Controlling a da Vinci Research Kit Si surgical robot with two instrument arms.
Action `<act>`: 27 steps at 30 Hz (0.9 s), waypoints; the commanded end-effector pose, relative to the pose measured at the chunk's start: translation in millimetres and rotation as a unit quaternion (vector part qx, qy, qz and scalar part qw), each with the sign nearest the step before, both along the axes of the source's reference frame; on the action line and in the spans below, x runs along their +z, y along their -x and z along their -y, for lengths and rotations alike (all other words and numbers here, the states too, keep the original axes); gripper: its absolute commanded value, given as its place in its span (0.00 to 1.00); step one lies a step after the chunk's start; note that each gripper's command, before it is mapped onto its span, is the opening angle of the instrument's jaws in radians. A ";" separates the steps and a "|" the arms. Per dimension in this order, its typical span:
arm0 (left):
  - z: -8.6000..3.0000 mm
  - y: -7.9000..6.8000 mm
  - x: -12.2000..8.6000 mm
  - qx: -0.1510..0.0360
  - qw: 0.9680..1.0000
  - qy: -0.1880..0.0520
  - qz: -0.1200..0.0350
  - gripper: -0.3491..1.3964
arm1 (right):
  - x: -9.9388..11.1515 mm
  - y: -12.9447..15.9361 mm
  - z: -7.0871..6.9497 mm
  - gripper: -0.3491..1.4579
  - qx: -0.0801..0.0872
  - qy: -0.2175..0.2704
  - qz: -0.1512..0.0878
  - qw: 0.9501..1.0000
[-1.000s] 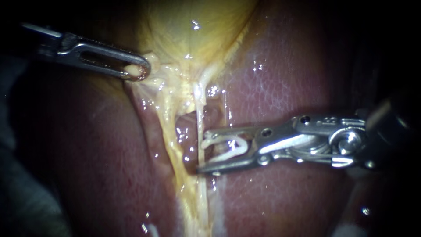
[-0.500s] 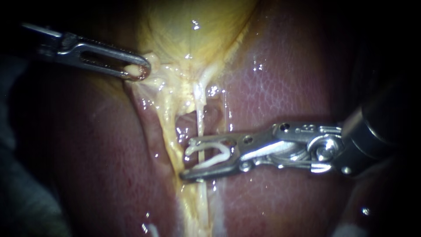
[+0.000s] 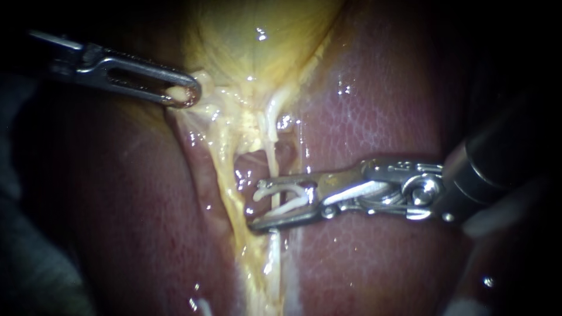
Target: Clipping first clip left tube
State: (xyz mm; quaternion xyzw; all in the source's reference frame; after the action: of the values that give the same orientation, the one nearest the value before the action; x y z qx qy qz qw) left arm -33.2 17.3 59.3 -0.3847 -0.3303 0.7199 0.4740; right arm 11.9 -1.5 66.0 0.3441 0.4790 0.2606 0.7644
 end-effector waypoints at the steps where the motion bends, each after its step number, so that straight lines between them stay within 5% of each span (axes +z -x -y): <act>1: 0.0 0.0 0.0 0.000 1.000 0.000 0.000 0.00 | 0.1 -0.2 -0.1 0.46 0.000 0.000 0.000 1.000; 27: 0.0 0.1 -0.1 -0.001 1.000 0.001 -0.001 0.00 | -0.3 -6.9 3.1 0.46 -0.013 -0.033 -0.067 0.997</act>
State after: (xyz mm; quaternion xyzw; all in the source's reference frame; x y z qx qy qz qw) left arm -33.3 17.3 59.3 -0.3848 -0.3288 0.7198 0.4751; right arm 19.0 -4.7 65.7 0.3918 0.5154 0.2429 0.7224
